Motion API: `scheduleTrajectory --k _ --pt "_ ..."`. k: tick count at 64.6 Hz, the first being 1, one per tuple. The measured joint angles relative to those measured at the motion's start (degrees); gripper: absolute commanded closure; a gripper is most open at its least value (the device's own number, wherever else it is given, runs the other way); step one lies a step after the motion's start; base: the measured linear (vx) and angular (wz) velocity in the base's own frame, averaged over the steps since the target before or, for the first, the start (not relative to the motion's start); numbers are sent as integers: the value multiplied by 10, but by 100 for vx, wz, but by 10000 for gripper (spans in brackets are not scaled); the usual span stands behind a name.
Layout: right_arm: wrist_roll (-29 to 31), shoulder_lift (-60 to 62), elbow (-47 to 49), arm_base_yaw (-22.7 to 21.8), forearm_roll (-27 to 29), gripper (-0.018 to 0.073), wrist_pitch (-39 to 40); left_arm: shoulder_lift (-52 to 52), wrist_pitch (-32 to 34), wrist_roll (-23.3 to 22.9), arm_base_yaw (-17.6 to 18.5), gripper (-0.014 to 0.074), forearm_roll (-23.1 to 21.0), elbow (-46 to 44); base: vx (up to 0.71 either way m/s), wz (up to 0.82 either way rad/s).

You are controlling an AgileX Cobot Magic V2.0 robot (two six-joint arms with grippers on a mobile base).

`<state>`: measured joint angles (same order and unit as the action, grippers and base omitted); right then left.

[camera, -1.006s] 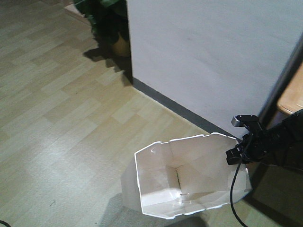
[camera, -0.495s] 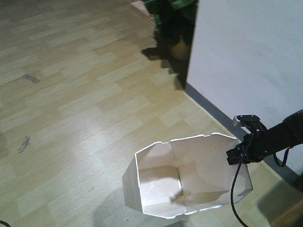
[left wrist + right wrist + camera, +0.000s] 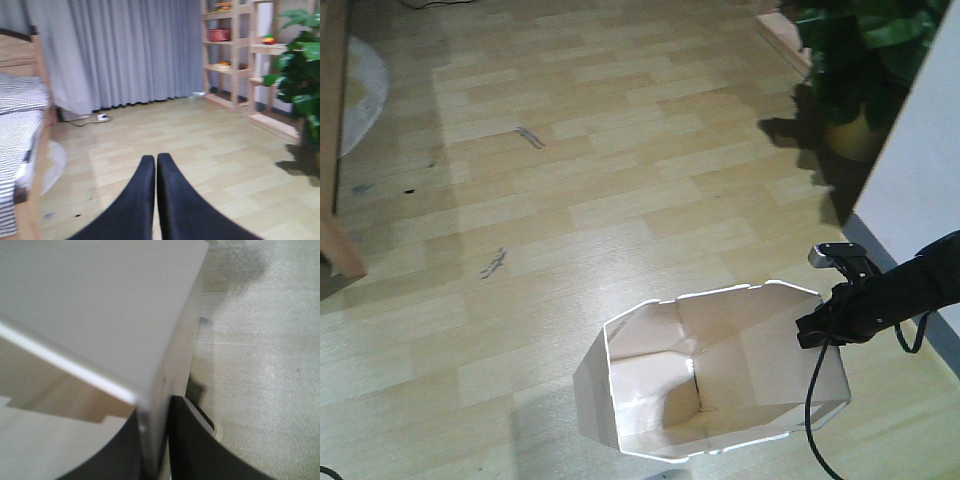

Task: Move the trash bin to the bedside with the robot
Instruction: 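Hold the bin in the right gripper while the base turns toward the bed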

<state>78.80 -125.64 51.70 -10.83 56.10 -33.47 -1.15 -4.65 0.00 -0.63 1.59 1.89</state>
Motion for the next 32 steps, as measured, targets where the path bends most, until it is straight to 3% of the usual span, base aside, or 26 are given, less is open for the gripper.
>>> scheduleTrajectory --k 32 --pt "0 0 0 0 -1 564 0 0 0 0 0 603 0 0 7 34"
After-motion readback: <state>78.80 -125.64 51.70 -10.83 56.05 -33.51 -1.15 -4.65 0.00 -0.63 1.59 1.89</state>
